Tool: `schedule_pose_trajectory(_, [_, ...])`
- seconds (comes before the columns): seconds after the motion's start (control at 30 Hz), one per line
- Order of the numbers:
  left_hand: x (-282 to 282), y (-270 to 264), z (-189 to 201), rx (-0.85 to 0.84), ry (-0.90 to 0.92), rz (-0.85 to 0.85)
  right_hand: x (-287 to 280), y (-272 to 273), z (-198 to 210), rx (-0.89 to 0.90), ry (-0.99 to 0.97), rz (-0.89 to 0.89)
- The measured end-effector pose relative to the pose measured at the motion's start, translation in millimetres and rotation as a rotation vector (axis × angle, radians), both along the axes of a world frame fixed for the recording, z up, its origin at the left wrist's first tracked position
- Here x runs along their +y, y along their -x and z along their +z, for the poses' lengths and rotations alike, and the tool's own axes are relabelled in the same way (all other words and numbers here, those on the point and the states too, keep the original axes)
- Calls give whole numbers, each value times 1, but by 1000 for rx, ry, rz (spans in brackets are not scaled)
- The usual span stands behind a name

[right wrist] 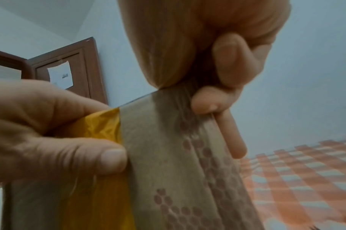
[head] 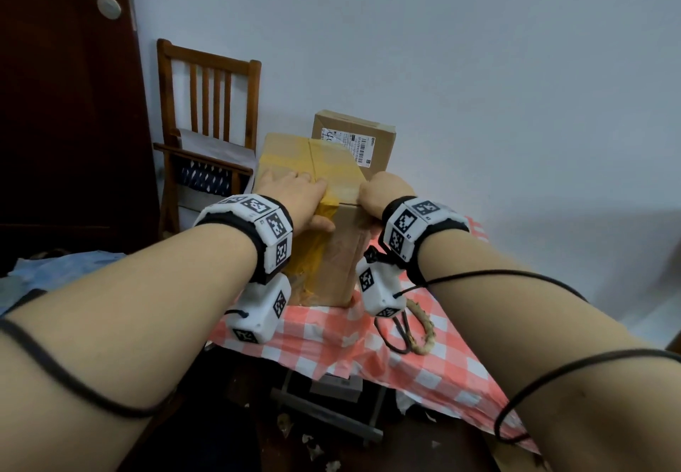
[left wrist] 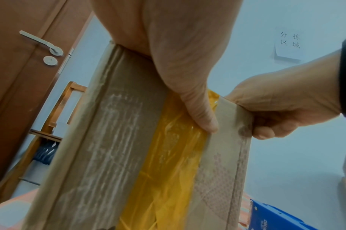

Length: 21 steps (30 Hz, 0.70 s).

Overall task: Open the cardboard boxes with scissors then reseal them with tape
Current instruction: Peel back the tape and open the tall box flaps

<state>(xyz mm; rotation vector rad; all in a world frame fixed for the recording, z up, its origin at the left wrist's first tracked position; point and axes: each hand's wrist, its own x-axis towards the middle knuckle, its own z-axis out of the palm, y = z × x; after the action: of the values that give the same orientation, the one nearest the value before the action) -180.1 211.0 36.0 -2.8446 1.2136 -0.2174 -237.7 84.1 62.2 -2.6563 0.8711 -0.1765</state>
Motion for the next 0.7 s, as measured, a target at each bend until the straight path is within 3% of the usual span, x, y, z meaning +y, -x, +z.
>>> schedule_pose_trajectory(0.2, [0, 0, 1, 5, 8, 5, 4, -2, -2, 24, -97, 47])
schedule_pose_trajectory(0.47, [-3, 1, 2, 15, -3, 3, -8, 5, -13, -128, -124, 26])
schedule_pose_trajectory(0.7, [1, 0, 1, 4, 7, 9, -1, 13, -13, -195, -320, 59])
